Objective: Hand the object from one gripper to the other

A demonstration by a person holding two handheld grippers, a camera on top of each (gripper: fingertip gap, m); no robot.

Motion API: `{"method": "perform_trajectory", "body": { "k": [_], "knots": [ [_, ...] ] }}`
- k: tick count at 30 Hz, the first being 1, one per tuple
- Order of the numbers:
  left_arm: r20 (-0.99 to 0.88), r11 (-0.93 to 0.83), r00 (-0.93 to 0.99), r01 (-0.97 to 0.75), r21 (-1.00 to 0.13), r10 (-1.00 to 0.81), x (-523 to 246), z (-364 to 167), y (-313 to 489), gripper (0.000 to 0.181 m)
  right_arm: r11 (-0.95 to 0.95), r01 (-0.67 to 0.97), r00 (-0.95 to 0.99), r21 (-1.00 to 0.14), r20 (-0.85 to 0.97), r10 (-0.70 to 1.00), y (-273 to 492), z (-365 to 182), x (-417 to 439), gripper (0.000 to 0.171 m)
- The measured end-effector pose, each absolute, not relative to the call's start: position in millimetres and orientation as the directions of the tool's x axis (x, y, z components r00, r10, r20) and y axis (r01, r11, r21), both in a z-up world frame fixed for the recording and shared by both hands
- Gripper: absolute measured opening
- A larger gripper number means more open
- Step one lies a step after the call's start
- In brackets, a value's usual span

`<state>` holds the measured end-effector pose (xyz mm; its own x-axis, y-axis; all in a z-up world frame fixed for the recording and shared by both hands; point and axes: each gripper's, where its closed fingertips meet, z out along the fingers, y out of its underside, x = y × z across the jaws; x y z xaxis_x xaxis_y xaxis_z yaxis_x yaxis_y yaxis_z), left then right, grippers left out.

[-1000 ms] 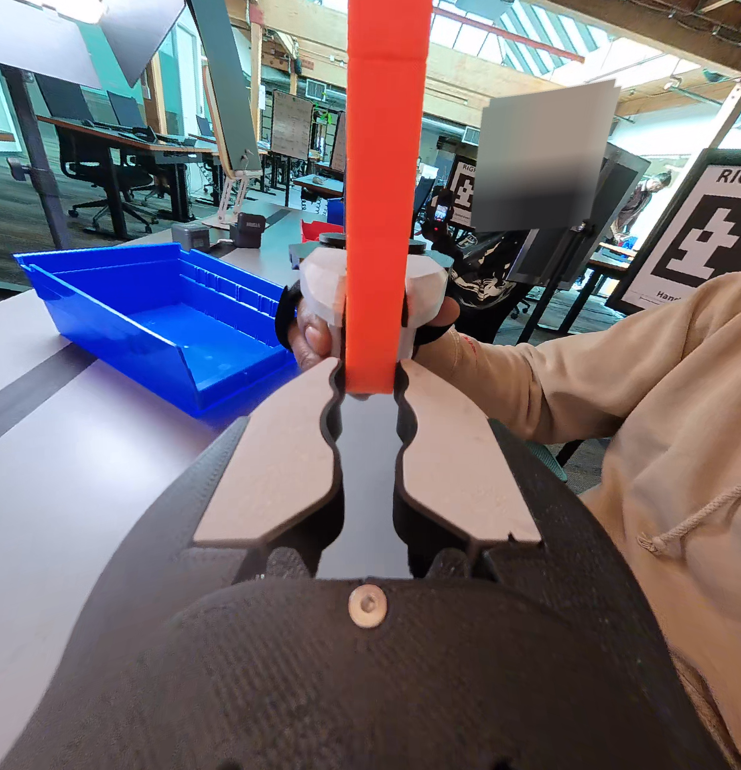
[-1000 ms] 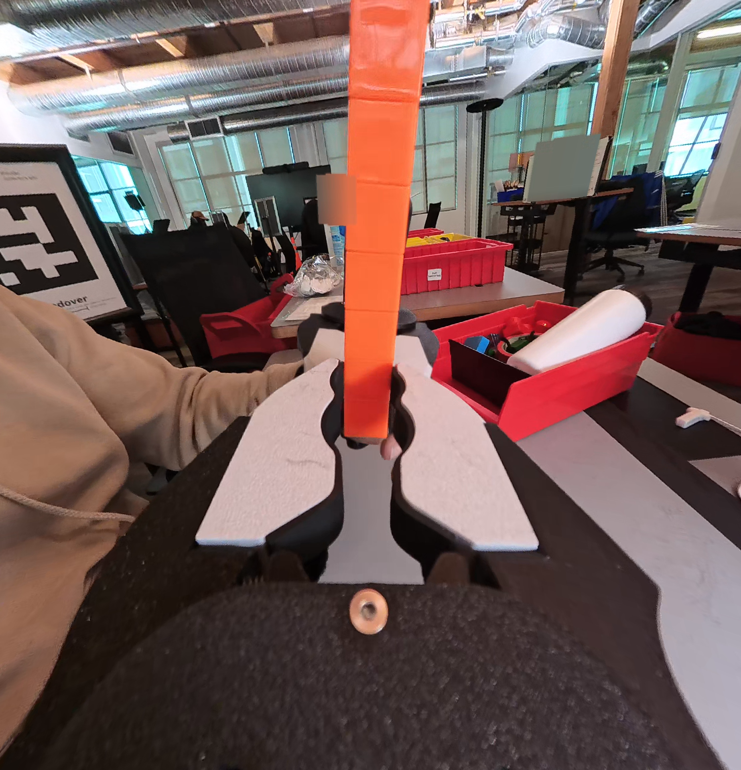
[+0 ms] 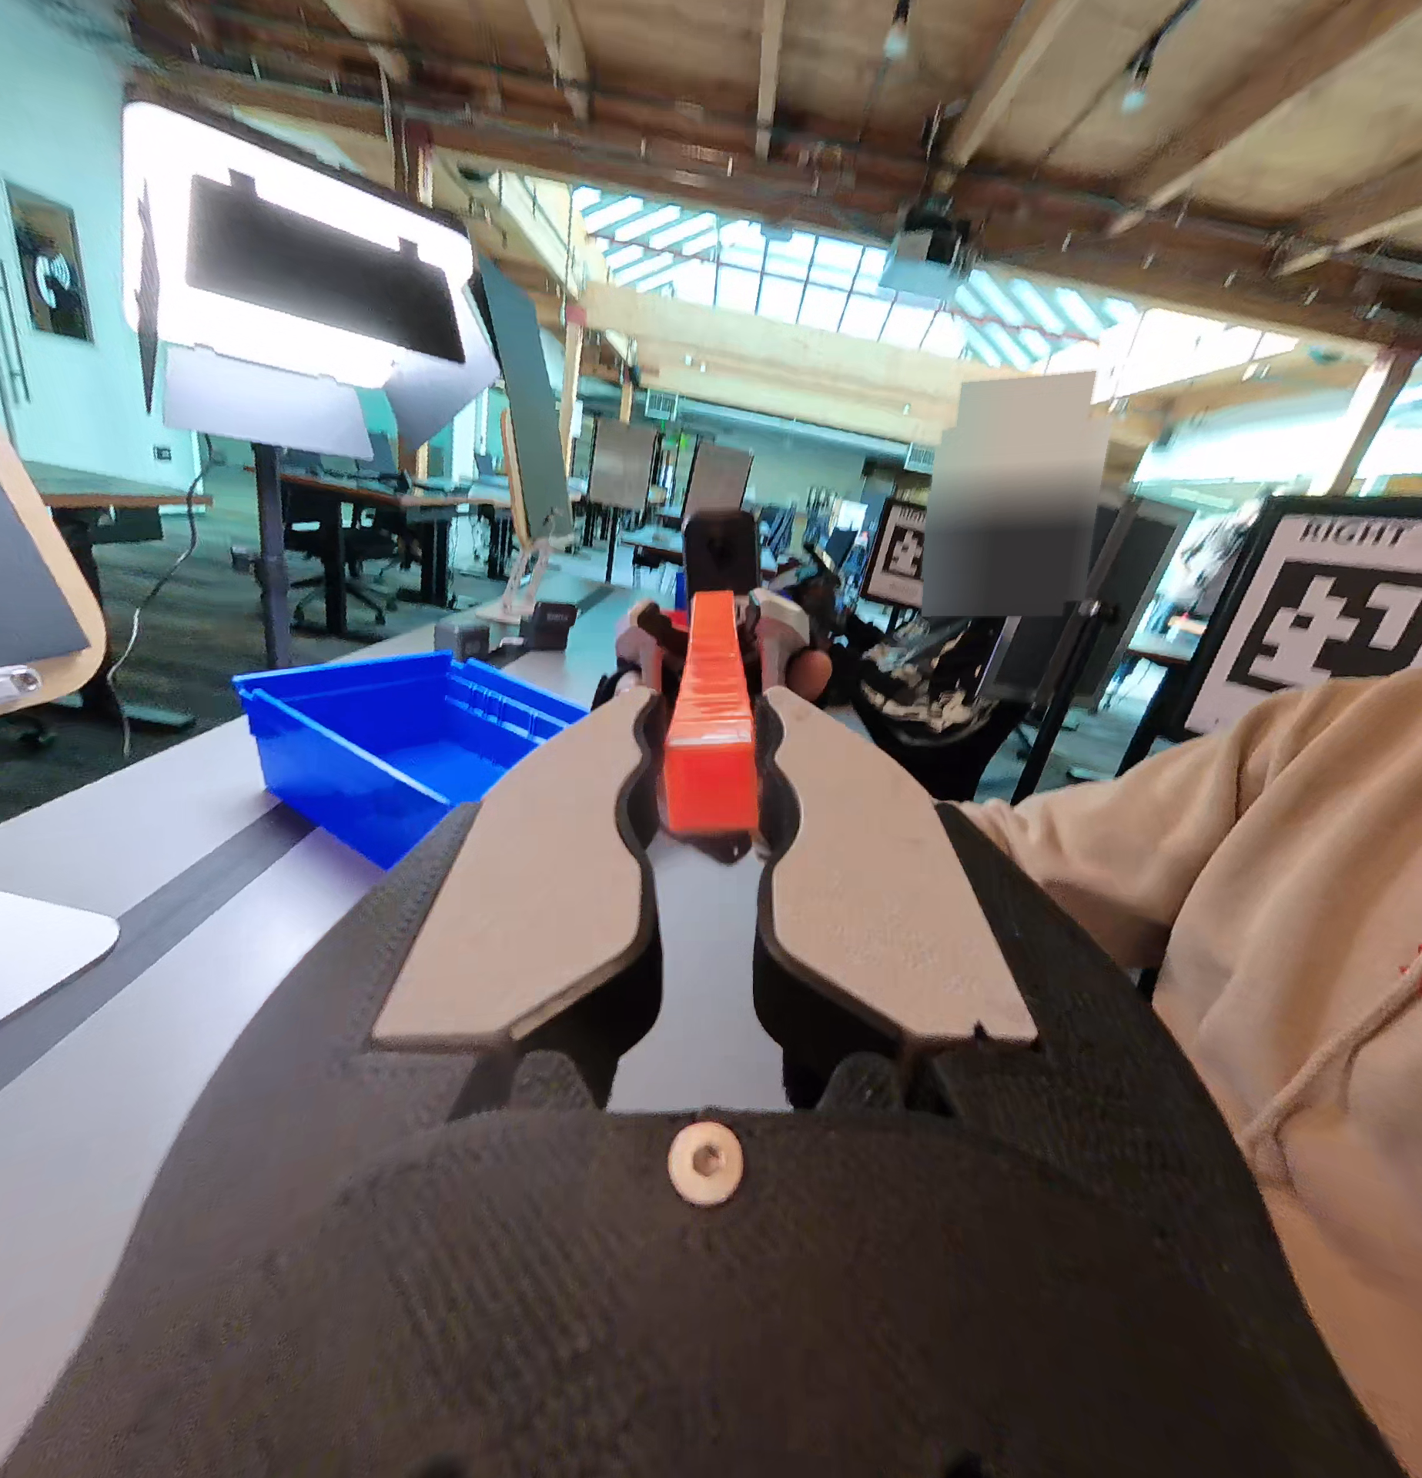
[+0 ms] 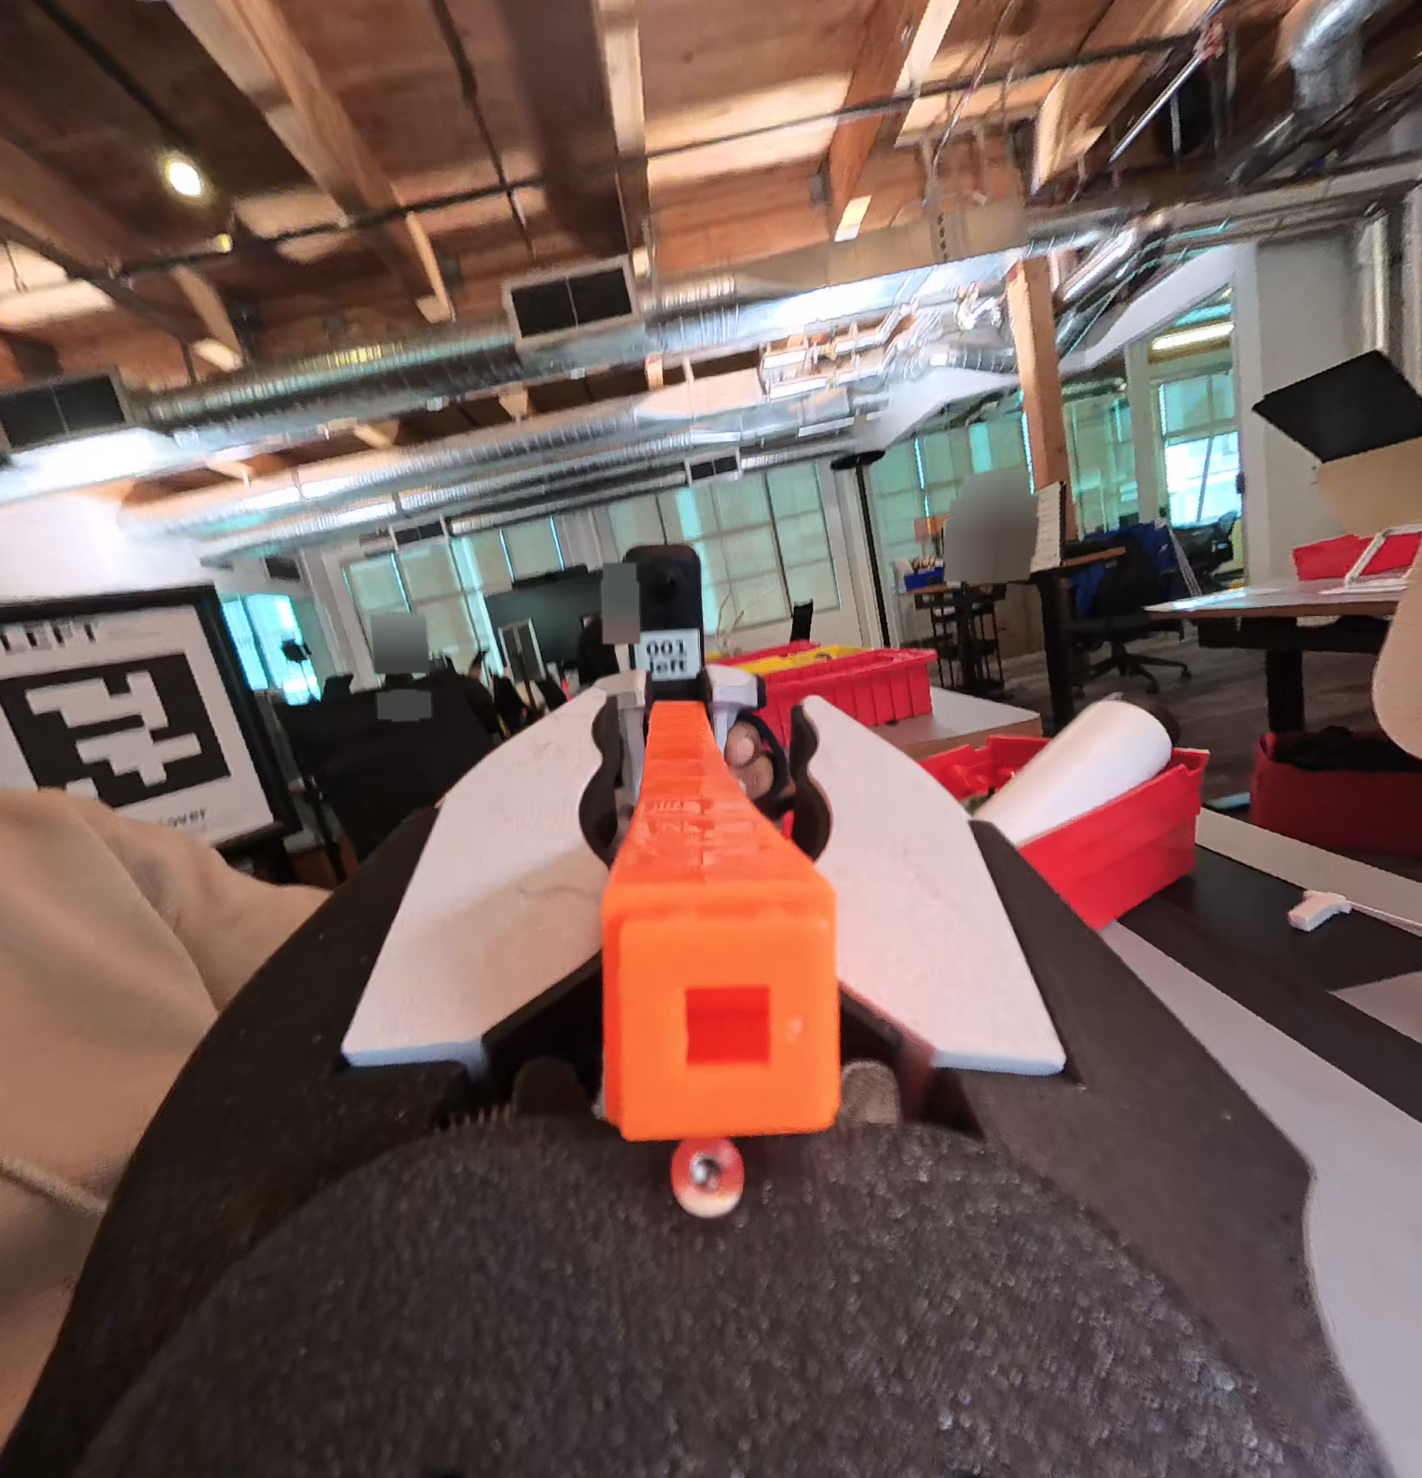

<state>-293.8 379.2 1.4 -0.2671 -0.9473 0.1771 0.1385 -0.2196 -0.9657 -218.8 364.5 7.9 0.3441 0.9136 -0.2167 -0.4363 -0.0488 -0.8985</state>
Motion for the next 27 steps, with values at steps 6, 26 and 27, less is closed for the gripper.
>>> {"method": "perform_trajectory", "body": {
  "k": [6,26,27],
  "knots": [
    [0.189,-0.258,-0.270,0.247,-0.934,-0.944,-288,9,377,0.021,0.014,-0.614,0.345,-0.790,-0.252,0.904,364,23,-206,0.041],
    [0.195,-0.286,-0.286,0.323,-0.902,-0.938,-245,-1,347,0.049,0.161,-0.740,0.378,-0.653,-0.205,0.903,334,67,-178,0.040],
    [0.189,-0.284,-0.272,0.366,-0.886,-0.943,-241,3,343,0.047,0.151,-0.731,0.380,-0.666,-0.212,0.900,337,61,-189,0.040]
  ]
}}
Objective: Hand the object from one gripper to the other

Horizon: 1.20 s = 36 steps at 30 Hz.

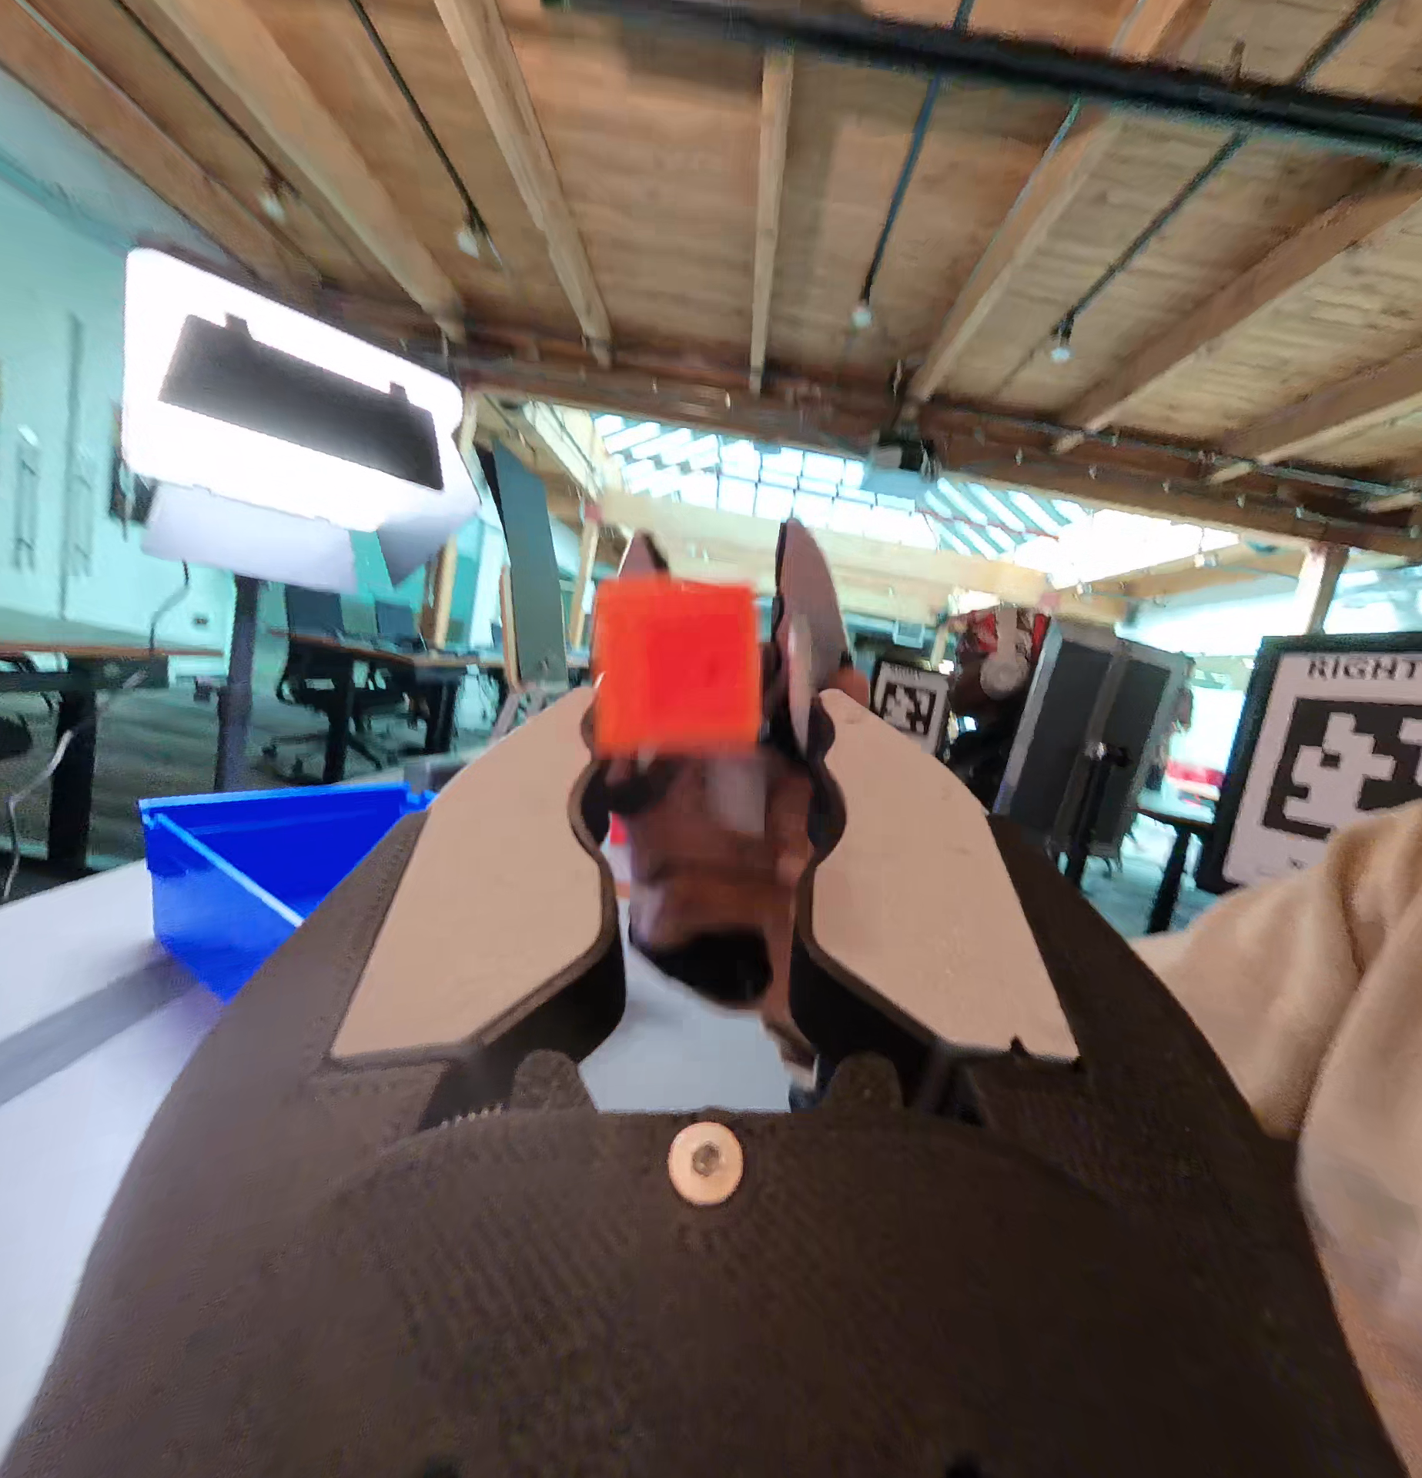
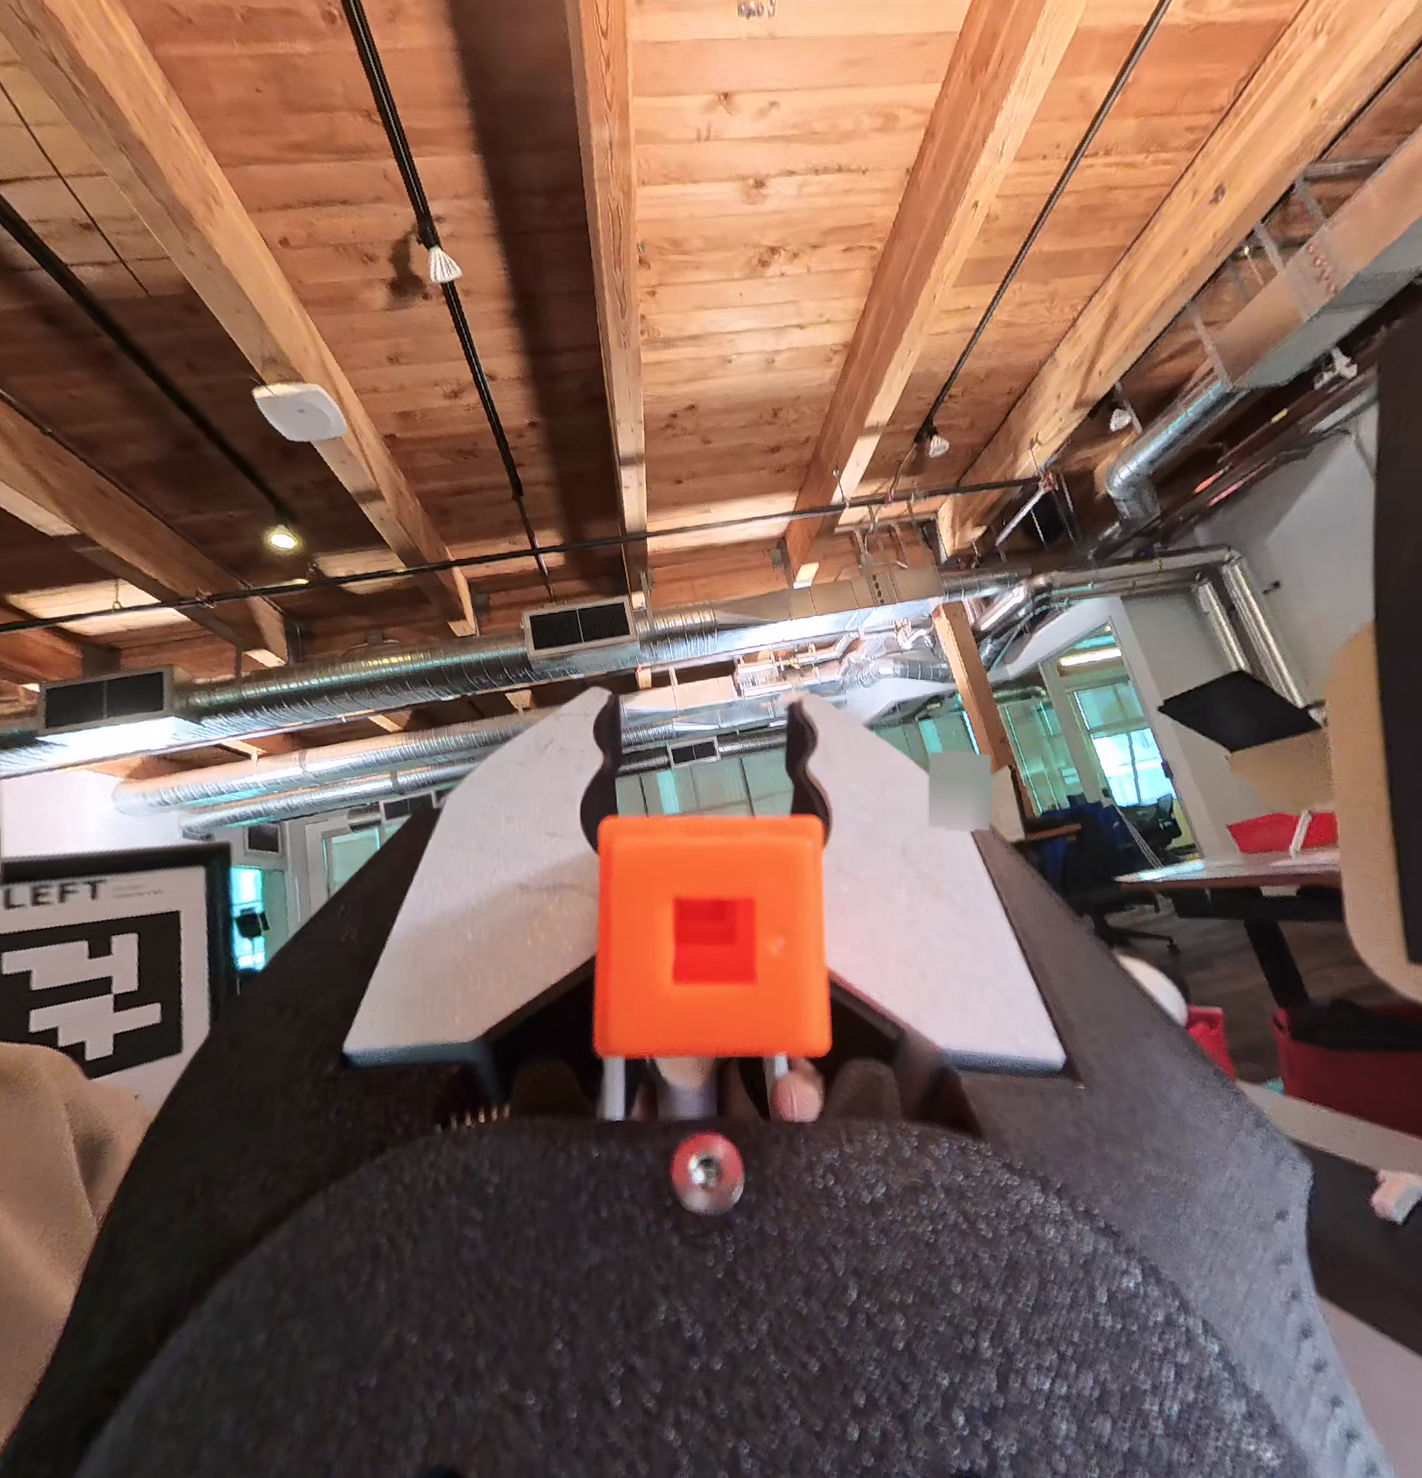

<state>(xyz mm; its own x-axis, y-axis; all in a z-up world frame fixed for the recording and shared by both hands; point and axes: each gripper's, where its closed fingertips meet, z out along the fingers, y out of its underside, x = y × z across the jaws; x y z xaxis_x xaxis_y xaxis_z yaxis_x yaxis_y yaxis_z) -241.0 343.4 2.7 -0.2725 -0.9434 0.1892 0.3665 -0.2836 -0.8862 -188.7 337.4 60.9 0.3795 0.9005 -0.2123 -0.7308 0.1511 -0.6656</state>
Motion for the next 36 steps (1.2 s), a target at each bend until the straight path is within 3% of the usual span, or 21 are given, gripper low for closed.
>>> {"method": "perform_trajectory", "body": {
  "k": [2,10,19,21,27,36],
  "knots": [
    [0.195,-0.287,-0.242,0.444,-0.849,-0.951,-242,11,342,0.026,0.134,-0.699,0.392,-0.702,-0.220,0.893,344,47,-213,0.040],
    [0.220,-0.351,-0.291,0.554,-0.755,-0.931,-302,44,378,0.023,0.034,-0.496,0.365,-0.868,-0.173,0.915,349,30,-232,0.050],
    [0.108,-0.243,-0.326,0.411,-0.879,-0.939,-308,39,368,0.023,0.043,-0.169,0.344,-0.985,-0.018,0.939,332,8,-245,0.048],
    [0.093,-0.226,-0.330,0.392,-0.892,-0.939,-301,34,362,0.023,0.080,-0.179,0.385,-0.981,0.004,0.923,337,6,-252,0.025],
    [0.096,-0.213,-0.279,0.427,-0.879,-0.955,-311,46,369,0.042,0.134,-0.258,0.404,-0.957,0.019,0.915,335,24,-228,0.022],
    [0.120,-0.225,-0.273,0.396,-0.890,-0.955,-303,35,374,0.046,0.220,-0.486,0.434,-0.846,-0.015,0.901,323,65,-168,0.023]
  ]
}}
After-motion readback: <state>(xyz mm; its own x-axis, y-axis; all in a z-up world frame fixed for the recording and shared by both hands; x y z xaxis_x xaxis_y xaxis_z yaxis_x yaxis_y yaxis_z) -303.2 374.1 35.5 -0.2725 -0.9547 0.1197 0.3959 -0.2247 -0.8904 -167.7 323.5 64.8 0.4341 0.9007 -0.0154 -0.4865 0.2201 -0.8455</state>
